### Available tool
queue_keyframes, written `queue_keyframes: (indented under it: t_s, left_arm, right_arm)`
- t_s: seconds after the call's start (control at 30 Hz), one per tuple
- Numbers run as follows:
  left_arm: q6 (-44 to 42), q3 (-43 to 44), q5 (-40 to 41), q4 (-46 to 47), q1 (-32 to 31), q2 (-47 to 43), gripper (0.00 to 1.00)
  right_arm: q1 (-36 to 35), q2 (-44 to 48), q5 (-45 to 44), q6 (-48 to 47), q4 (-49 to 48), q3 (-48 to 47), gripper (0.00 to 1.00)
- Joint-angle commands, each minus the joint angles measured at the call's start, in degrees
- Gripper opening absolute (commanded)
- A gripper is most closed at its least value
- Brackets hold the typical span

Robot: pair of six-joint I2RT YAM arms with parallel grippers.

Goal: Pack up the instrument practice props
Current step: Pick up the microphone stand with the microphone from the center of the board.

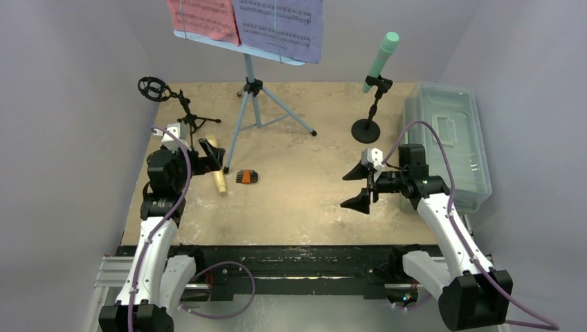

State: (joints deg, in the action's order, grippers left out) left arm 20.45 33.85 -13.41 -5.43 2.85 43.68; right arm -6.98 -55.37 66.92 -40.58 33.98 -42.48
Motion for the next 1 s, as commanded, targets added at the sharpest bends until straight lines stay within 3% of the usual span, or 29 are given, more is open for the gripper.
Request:
queue_keyframes:
  t_s: [0.0, 0.7, 0.97]
  left_arm:
    - [0.24, -0.58, -3.42, 2.05, -0.19, -1.27, 1.0]
    - [1.52, -1.15, -7.51, 4.55, -0.21, -3.69, 1.0]
    - [1.54, -0.97, -7.84, 4.55, -0.3, -3.95, 1.0]
  right_arm:
    - [1.56, 0.06, 0.13, -5.56, 4.47, -2.98, 0.91]
    - [5.68, -0.65, -1.04, -8.05, 9.18, -7.1, 0.99]
    - [5.67, -2.52, -5.04, -14.75, 19.68, -15.42, 0.99]
